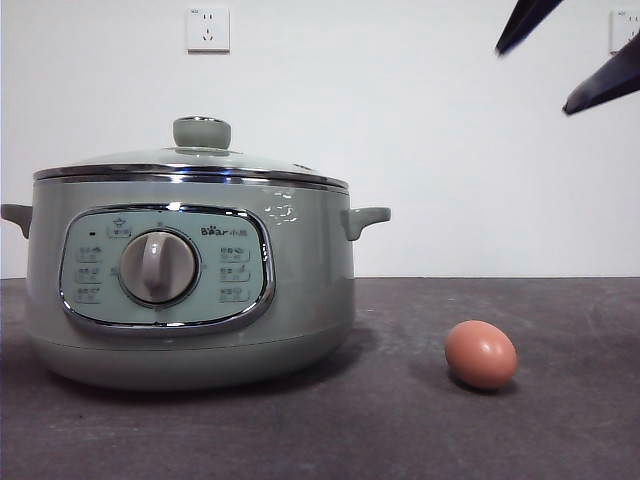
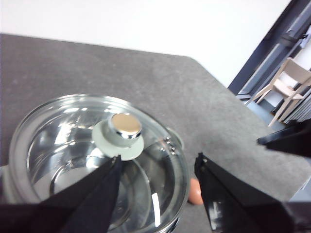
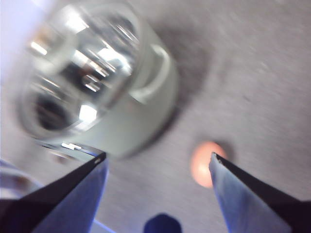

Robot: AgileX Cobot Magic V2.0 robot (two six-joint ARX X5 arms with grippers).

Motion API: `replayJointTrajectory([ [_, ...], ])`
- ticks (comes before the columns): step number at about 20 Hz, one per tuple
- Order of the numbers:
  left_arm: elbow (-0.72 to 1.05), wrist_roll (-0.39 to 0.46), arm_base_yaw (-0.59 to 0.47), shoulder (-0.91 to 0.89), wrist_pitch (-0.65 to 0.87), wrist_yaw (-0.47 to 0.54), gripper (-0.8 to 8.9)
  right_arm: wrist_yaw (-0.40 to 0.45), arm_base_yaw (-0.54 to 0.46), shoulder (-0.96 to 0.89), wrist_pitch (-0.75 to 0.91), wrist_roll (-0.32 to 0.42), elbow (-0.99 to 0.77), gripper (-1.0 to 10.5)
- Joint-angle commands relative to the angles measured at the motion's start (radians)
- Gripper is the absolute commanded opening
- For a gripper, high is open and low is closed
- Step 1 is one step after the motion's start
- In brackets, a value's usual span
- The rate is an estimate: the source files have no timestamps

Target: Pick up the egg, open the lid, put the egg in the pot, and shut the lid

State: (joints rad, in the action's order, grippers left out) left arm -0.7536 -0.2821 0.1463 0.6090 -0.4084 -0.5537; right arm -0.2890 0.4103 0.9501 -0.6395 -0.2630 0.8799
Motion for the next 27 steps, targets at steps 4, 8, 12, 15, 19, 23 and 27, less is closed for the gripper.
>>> replayJointTrajectory([
  [4,-0.003,-0.015,0.021,-0.003,0.018,-0.005,2.6,0.241,0.168,0.214,-0.007,0.008,0.027,3.5],
  [8,-0.003,-0.03,0.038,-0.003,0.018,-0.002,2.6,0.296,0.201,0.411,0.036,-0.001,0.028,3.5],
  [12,-0.003,-0.03,0.039,-0.003,0.015,-0.002,2.6,0.296,0.201,0.565,0.101,-0.001,0.028,3.5],
  [15,-0.003,-0.029,0.039,-0.003,0.008,-0.001,2.59,0.296,0.201,0.646,0.146,-0.001,0.028,3.4],
  [19,-0.003,-0.028,0.039,-0.003,0.0,0.002,2.59,0.327,0.202,0.676,0.161,-0.009,0.028,1.0],
  [23,-0.003,-0.003,0.039,0.008,-0.011,0.003,2.59,0.33,0.201,0.661,0.126,-0.009,0.028,-0.1],
  [27,-0.004,0.025,0.039,0.082,0.005,0.005,2.75,0.33,0.2,0.553,0.048,-0.009,0.028,-0.1],
])
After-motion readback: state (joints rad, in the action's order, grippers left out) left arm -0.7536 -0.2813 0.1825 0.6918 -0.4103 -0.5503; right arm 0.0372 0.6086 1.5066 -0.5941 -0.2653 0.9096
